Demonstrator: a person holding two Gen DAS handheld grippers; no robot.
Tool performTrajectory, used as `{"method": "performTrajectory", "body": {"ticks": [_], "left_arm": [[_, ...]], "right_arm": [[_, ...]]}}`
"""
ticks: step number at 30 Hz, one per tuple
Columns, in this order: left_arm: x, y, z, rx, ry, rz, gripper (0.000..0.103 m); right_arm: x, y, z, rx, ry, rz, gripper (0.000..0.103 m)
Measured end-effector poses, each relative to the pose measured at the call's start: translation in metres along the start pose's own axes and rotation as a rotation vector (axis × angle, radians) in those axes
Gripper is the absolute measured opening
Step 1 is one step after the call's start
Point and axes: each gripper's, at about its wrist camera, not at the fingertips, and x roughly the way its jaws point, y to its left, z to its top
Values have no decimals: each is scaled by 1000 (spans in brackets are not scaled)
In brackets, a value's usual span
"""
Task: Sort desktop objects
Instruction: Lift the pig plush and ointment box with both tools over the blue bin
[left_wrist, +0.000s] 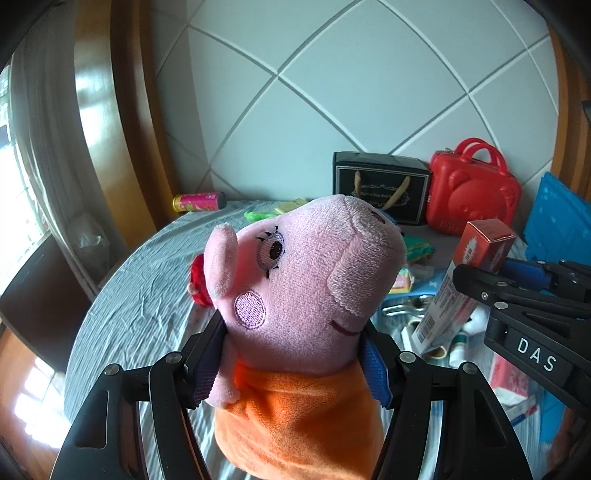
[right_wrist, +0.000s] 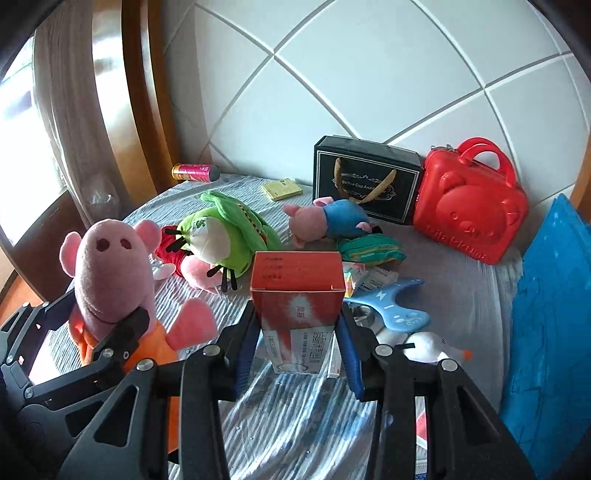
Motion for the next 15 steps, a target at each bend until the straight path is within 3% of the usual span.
{"method": "performTrajectory", "body": {"ticks": [9, 15], "left_arm": [[-39, -15, 5, 81, -39, -152, 65], [-62, -46, 21, 124, -82, -221, 65]], "right_arm": [[-67, -7, -15, 80, -19, -127, 40], [-113, -29, -15, 118, -53, -196, 40]]}}
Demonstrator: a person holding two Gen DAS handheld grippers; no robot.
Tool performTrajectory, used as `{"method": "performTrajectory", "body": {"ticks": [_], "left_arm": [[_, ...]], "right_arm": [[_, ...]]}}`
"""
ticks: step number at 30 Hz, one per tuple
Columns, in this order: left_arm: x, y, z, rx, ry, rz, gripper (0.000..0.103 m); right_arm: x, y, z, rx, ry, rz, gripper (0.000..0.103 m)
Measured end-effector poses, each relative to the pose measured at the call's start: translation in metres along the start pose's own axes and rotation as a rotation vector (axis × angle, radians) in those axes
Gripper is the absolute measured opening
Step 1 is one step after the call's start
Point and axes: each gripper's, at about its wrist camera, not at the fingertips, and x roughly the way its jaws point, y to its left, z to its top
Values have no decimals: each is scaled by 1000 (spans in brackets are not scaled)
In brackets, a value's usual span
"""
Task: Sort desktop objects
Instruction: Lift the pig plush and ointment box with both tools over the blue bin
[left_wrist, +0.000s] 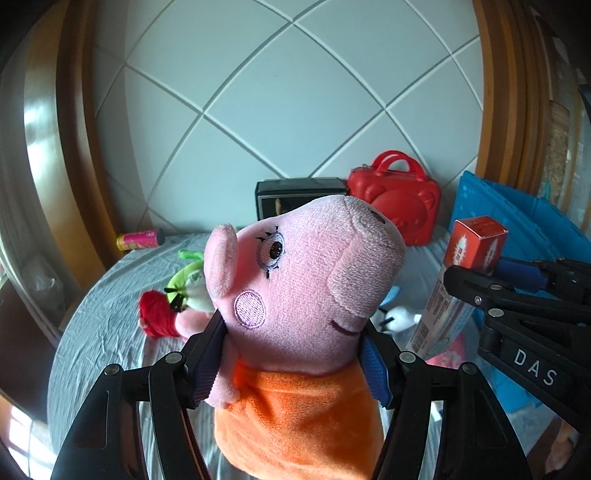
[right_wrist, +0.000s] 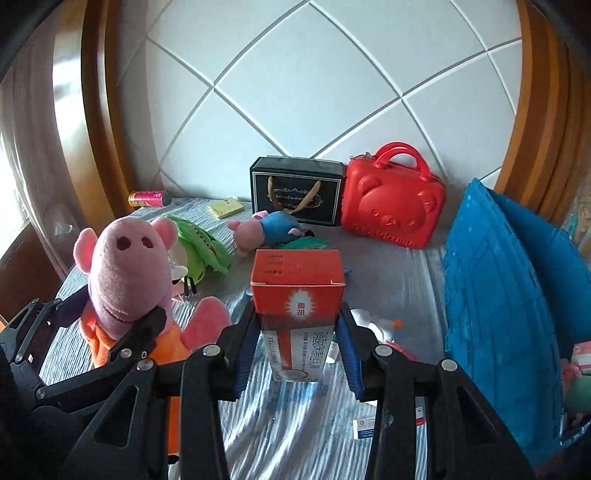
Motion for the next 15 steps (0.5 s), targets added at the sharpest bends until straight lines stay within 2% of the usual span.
{"method": "performTrajectory", "body": {"ticks": [4, 8, 15], "left_arm": [[-10, -41, 29, 48, -44, -30, 65], [-17, -98, 68, 95, -101, -60, 65], [-33, -249, 161, 169, -218, -119, 65]], "right_arm": [[-30, -40, 15, 46, -59, -36, 40], [-62, -100, 34, 91, -138, -77, 40], [-114, -246, 63, 131, -241, -176, 40]]}}
